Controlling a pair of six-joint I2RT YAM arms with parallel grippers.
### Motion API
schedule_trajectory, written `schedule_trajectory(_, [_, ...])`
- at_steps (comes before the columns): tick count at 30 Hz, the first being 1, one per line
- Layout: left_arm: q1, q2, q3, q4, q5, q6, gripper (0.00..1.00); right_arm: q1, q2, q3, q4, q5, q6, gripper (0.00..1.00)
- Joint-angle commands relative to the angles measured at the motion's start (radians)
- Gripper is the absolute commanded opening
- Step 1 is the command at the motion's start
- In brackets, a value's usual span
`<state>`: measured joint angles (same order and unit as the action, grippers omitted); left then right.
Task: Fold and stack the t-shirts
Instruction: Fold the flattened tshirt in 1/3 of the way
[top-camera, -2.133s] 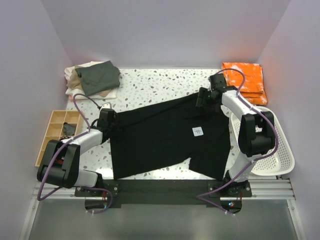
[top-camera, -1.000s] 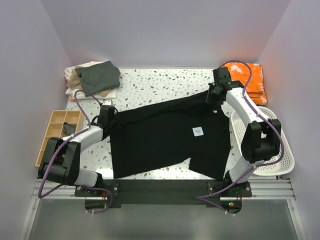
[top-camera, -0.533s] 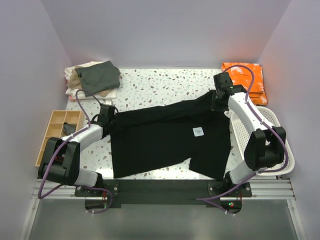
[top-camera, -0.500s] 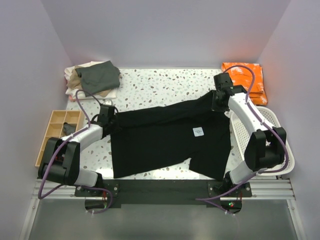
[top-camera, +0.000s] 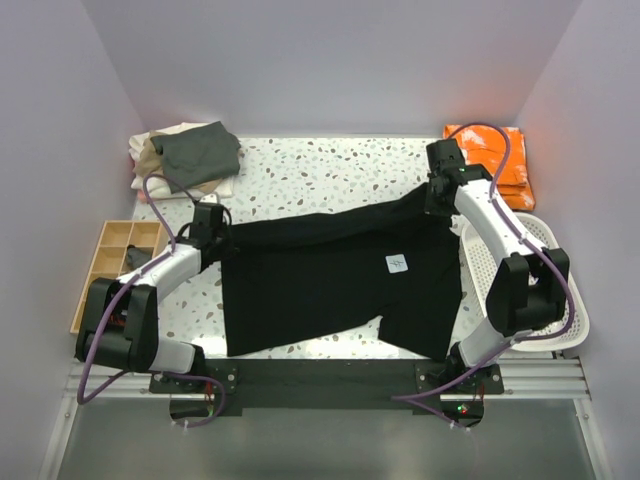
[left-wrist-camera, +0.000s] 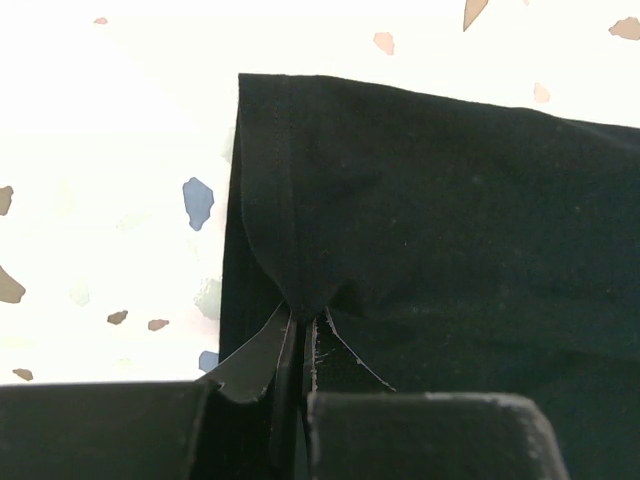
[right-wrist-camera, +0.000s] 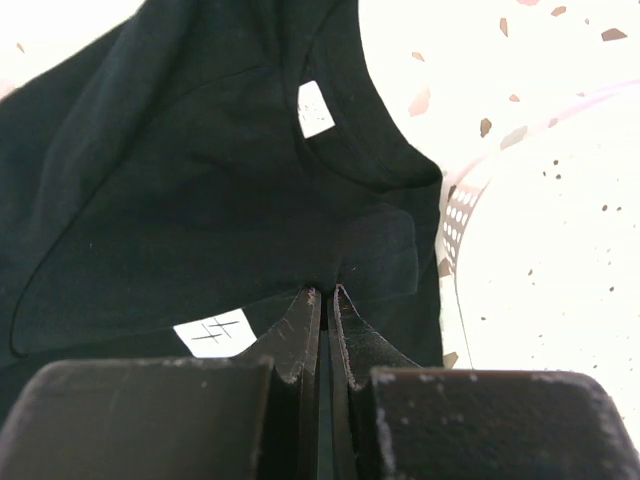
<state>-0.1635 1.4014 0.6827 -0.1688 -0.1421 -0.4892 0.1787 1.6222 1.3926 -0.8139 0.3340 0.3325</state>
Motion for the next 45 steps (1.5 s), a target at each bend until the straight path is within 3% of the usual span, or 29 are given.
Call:
schedule_trajectory(1, [0.013,-0.021,0.040,-0.050,0.001,0.011,0.00,-0.001,0.007,0.017,-0.007,0.065,0.000,0.00])
schedule_trajectory(10, [0.013,-0.021,0.032,-0.101,0.025,0.008,0.00,0.002,0.015,-0.089,-0.016,0.011,-0.013,0.00])
schedule_trajectory(11, [0.013,-0.015,0.031,-0.106,0.027,0.008,0.00,0.002,0.010,-0.099,-0.016,0.008,-0.009,0.06])
schedule_trajectory(12, [0.013,-0.012,0.031,-0.109,0.029,0.008,0.02,0.004,0.007,-0.112,-0.011,0.007,-0.006,0.32])
schedule_trajectory(13, [0.013,-0.009,0.031,-0.112,0.029,0.005,0.16,0.005,0.001,-0.133,-0.007,0.013,-0.004,0.42])
schedule_trajectory(14, [0.013,-0.012,0.028,-0.112,0.027,-0.003,0.67,0.005,-0.013,-0.138,0.007,0.025,0.005,0.53])
schedule_trajectory(15, [0.013,-0.013,0.029,-0.116,0.015,-0.008,1.00,0.004,-0.019,-0.139,0.009,0.033,0.008,0.64])
schedule_trajectory(23, [0.013,-0.114,0.089,-0.115,-0.013,0.006,1.00,0.005,-0.032,-0.024,0.061,0.053,0.011,0.67])
schedule_trajectory(27, [0.013,-0.114,0.124,-0.037,0.077,0.018,1.00,0.004,0.054,0.011,0.149,-0.018,0.025,0.68])
schedule_trajectory(32, [0.010,-0.006,0.110,0.165,0.312,-0.015,1.00,0.001,0.192,0.075,0.220,-0.107,0.056,0.60])
schedule_trajectory(35, [0.009,0.068,0.081,0.258,0.357,-0.046,1.00,-0.001,0.258,0.108,0.258,-0.180,0.049,0.58])
schedule_trajectory(40, [0.007,0.133,-0.012,0.373,0.392,-0.083,1.00,-0.002,0.321,0.137,0.315,-0.227,0.033,0.57])
schedule_trajectory(45, [0.007,0.191,-0.028,0.371,0.319,-0.081,1.00,-0.012,0.410,0.181,0.268,-0.195,0.031,0.56])
